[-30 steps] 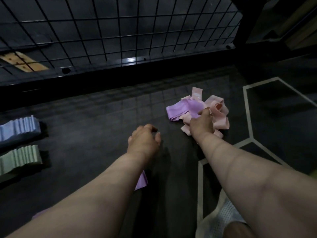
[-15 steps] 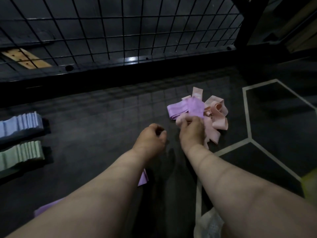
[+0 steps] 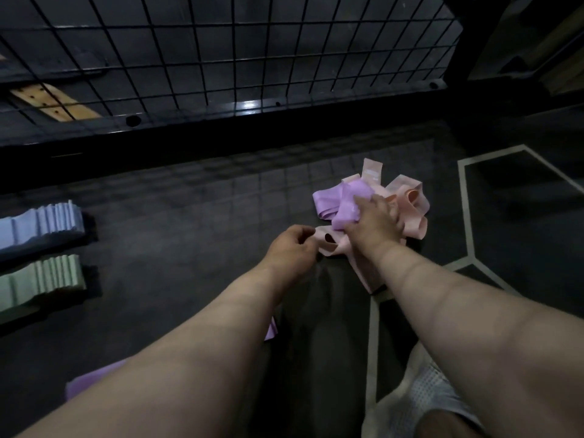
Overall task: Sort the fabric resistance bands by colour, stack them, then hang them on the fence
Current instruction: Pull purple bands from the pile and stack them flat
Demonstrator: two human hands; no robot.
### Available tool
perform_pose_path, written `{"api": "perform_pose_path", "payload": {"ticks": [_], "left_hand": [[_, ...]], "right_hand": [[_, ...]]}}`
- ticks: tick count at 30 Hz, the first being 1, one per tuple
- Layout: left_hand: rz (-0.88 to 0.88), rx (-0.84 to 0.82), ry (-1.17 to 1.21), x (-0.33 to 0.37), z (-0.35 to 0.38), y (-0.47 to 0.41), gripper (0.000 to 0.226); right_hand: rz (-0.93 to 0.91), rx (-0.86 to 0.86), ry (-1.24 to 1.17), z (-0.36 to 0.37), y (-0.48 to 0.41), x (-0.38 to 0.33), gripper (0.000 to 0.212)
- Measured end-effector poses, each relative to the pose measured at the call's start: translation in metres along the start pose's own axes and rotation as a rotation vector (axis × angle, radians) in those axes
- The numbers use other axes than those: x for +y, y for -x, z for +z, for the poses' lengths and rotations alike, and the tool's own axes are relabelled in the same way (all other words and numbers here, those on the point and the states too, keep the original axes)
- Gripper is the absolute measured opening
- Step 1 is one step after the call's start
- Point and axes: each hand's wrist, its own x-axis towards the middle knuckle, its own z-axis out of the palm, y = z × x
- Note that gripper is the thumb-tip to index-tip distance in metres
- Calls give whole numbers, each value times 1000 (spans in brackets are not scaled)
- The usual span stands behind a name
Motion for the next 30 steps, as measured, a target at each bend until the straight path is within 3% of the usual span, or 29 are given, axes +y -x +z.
{"api": "perform_pose_path", "payload": {"ticks": [1, 3, 5, 8, 10, 11, 13, 15, 17, 20, 22, 24, 26, 30], "left_hand": [[-12, 8, 26, 1, 2, -1, 33], [-24, 32, 69, 1, 6, -5, 28], [-43, 38, 171, 3, 8, -8, 20], [-144, -25, 656, 14, 2, -6, 24], [-235, -62, 965, 15, -14, -7, 40], [-255, -68, 1002, 14, -23, -6, 47], [-227, -29, 856, 5, -36, -5, 43], [-148, 91, 676, -1, -46, -3, 20], [-108, 176, 588, -5, -57, -2, 19], [42, 151, 291, 1, -71, 6, 18], [148, 168, 13, 12, -87, 13, 18], [247, 219, -203, 26, -110, 26, 16], [357, 273, -341, 39, -136, 48, 11], [453, 408, -395, 64, -183, 100, 11]], "right_hand": [[-20, -12, 76, 0, -4, -4, 37], [-81, 123, 143, 0, -3, -13, 21], [-189, 254, -82, -3, 12, -23, 21], [-507, 198, -448, 4, 50, -45, 22], [-687, 167, -441, 15, 71, -57, 25], [-715, 143, -454, 19, 77, -62, 25], [-677, 72, -545, 21, 84, -71, 26], [-567, 20, -685, 17, 86, -81, 24], [-480, 19, -741, 13, 79, -91, 22], [-593, -51, -519, 7, 69, -100, 49], [-653, -240, -364, 0, 68, -107, 59], [-593, -382, -257, -8, 73, -112, 52], [-588, -381, -216, -17, 81, -115, 41], [-693, -432, -107, -40, 111, -118, 31]]}}
